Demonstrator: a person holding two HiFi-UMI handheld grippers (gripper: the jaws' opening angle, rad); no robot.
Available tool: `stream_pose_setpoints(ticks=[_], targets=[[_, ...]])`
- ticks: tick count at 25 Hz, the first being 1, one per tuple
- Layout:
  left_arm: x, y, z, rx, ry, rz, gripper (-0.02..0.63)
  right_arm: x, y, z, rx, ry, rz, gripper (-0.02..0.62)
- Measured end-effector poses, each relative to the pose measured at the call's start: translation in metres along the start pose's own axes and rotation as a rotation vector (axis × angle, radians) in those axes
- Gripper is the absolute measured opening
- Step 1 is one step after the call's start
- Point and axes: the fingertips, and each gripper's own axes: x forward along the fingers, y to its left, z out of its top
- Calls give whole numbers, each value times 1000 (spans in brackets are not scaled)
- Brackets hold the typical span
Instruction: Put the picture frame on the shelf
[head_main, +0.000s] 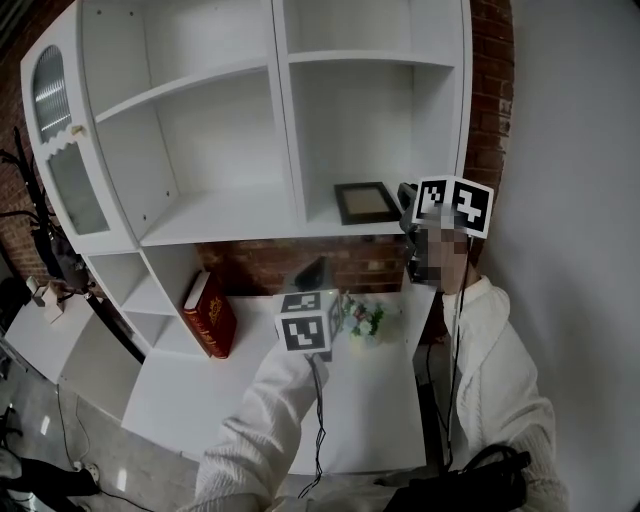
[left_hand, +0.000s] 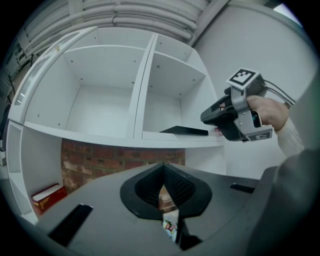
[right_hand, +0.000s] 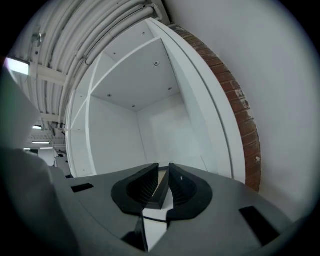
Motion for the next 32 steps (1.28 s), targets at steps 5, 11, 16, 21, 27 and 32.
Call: stream_pose_setpoints(ticks=[5,11,16,21,27,32], targets=[[-8,-10,-10,3,5,-7,8,-29,-4,-25,28,-9,53,72],[-11,-25,-33,-10,40,-30,8,-47,-11,-63,1,2,47,72],[-18,-47,-75,1,111,-75,8,-50,-19,-118,-28,68,12,72],[-33,-57,-108,-60,159,-93,8,-55,-26,-176,-55,131,-23,66],[-65,-60,-154,-82,202,-90,8,-74,-5,-263,-14,220,-18,52],[-89,-60,-196,-79,269,-94,8,-98,2,-322,61,289,-34,40]])
